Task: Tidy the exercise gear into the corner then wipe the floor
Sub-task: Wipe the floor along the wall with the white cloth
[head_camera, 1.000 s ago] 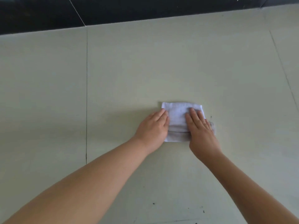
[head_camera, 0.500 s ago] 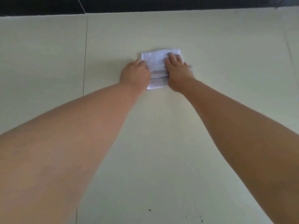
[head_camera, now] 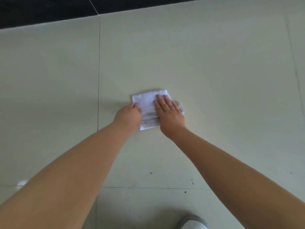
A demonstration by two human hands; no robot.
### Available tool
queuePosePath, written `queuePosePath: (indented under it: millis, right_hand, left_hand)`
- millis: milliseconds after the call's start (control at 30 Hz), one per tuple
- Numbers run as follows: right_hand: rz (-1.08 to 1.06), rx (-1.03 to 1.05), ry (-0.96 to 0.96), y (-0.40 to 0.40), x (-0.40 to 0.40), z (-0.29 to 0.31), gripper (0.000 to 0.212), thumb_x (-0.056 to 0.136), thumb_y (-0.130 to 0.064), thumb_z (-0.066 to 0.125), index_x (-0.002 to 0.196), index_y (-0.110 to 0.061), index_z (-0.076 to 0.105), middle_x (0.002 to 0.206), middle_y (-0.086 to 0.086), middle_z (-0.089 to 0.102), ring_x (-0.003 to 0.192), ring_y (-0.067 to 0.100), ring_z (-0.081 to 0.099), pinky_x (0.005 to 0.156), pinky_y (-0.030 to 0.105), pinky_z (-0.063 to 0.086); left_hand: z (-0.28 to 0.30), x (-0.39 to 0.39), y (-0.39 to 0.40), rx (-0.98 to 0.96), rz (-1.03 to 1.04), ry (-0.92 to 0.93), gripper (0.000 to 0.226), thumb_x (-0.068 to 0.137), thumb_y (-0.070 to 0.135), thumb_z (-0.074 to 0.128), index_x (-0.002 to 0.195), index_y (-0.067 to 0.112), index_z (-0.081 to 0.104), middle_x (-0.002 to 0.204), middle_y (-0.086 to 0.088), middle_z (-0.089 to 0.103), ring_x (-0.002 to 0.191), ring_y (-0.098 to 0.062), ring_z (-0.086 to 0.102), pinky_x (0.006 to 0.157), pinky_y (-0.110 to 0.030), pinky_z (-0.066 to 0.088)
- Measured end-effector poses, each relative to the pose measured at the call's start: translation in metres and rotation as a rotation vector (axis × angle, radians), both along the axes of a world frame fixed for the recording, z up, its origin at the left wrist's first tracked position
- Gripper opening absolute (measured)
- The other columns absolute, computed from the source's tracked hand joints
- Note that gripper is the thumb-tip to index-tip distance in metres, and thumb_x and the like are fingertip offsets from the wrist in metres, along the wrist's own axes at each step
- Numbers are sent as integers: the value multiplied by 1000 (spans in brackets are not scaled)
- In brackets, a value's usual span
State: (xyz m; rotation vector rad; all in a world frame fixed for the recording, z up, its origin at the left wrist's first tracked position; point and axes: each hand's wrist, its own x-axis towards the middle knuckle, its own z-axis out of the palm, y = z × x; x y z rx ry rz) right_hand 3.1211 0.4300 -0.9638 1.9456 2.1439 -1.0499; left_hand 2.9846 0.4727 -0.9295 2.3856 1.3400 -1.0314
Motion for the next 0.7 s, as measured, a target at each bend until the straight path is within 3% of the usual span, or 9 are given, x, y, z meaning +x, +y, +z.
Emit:
queuePosePath:
  millis: [267, 433, 533, 600, 633, 700]
  right_hand:
    - [-262, -70, -109, -99, 59, 9, 67, 93, 4, 28, 149, -16, -3, 158, -2, -11, 147, 20, -11, 109, 23, -16]
    - [-304, -76, -131, -104, 60, 0, 67, 92, 5, 27, 149, -16, -2, 158, -2, -11, 147, 19, -12, 107, 22, -17]
    - [-298, -44, -142, -104, 59, -4, 63, 87, -9, 3, 150, -17, -1, 154, -8, -18, 143, 13, -18, 107, 22, -17]
    - [-275, -21, -148, -105, 60, -5, 80, 71, -20, -13, 150, -18, 3, 148, -13, -19, 137, 8, -21, 109, 22, -14]
    - [-278, -32, -147, -104, 59, -3, 73, 77, -18, -9, 150, -18, 3, 151, -11, -16, 139, 9, -19, 112, 23, -12]
    - [-273, -101, -167, -99, 57, 6, 60, 93, -5, 17, 150, -17, 3, 158, -5, -10, 147, 15, -12, 118, 26, -5]
  left_hand:
    - [-1, 73, -54, -133, -309, -26, 45, 96, 3, 34, 140, -7, 32, 150, -21, 26, 138, -34, 31, 112, -38, 31]
    - [17, 97, -40, -140, -519, 80, 33, 95, 2, 43, 124, 6, 57, 134, -10, 52, 124, -28, 52, 96, -33, 44]
    - [29, 106, -37, -144, -621, 153, 32, 95, 3, 44, 122, 11, 59, 132, -4, 56, 123, -24, 54, 96, -30, 44]
    - [33, 107, -35, -149, -669, 177, 31, 95, 4, 45, 122, 12, 59, 131, -2, 56, 123, -23, 54, 96, -29, 45]
    - [35, 105, -34, -152, -675, 169, 31, 95, 5, 45, 122, 12, 59, 131, -1, 57, 122, -23, 54, 95, -29, 45]
    - [37, 100, -32, -153, -673, 158, 30, 95, 7, 46, 123, 13, 58, 132, -1, 56, 123, -22, 54, 96, -29, 45]
